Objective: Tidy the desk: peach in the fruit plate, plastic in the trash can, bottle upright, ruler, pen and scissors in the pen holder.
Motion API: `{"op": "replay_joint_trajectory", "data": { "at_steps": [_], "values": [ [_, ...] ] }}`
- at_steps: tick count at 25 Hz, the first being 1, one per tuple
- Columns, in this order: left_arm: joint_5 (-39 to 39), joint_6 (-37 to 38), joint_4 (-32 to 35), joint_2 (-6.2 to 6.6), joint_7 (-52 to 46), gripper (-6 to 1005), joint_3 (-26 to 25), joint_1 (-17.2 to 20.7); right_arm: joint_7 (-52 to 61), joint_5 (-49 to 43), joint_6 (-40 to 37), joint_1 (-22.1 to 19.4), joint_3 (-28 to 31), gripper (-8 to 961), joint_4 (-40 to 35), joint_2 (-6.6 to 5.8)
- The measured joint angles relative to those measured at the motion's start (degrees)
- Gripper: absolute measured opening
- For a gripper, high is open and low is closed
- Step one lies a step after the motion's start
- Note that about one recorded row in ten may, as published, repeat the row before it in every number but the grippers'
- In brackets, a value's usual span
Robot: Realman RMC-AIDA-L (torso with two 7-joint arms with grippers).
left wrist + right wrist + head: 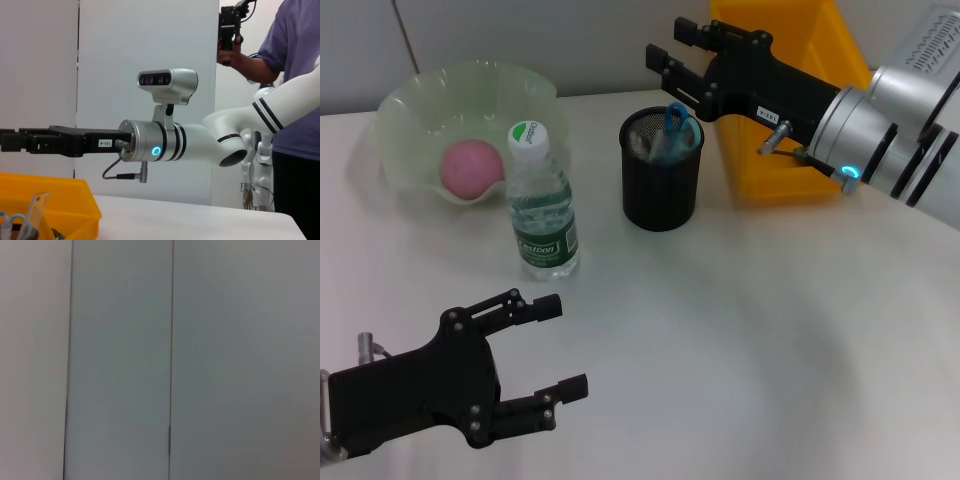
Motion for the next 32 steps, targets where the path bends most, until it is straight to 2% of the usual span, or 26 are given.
{"op": "replay_joint_trajectory", "data": {
  "at_steps": [2, 7, 11, 16, 27, 28, 29, 32],
  "values": [
    [-0.02, -0.02, 0.0, -0.01, 0.0, 798, 0.0, 0.01, 0.0, 0.0, -0.16, -0.1, 0.0, 322, -0.11, 0.02],
    [-0.09, -0.05, -0.06, -0.07, 0.0, 798, -0.34, 0.1, 1.9, -0.01, -2.52, -1.72, -0.13, 514, -2.49, -0.13],
    [-0.09, -0.06, -0.08, 0.0, 0.0, 798, -1.03, 0.59, 6.42, -0.17, -6.9, -5.16, -0.45, 726, -6.33, -0.41],
    [-0.09, -0.05, -0.09, 0.02, 0.18, 798, -1.42, 1.03, 9.77, -0.68, -12.54, -10.2, -0.83, 839, -10.82, -0.5],
    [-0.11, -0.06, -0.09, 0.04, 0.68, 798, -2.24, 1.35, 12.88, -10.96, -18.99, -14.32, -0.15, 838, -13.39, -1.12],
    [-0.4, 0.04, -0.94, -0.03, 1.23, 798, -5.32, 1.73, 13.01, -12.22, -19.75, -14.47, -0.13, 838, -13.4, -1.24],
    [-0.55, -0.01, -1.78, 0.0, 2.29, 798, -6.22, 1.89, 13.14, -15.1, -21.62, -14.68, -0.1, 838, -13.41, -1.5],
    [-0.55, -0.01, -1.78, 0.0, 2.29, 798, -6.22, 1.89, 13.49, -17.65, -23.49, -14.72, -0.09, 837, -13.43, -1.88]
  ]
}}
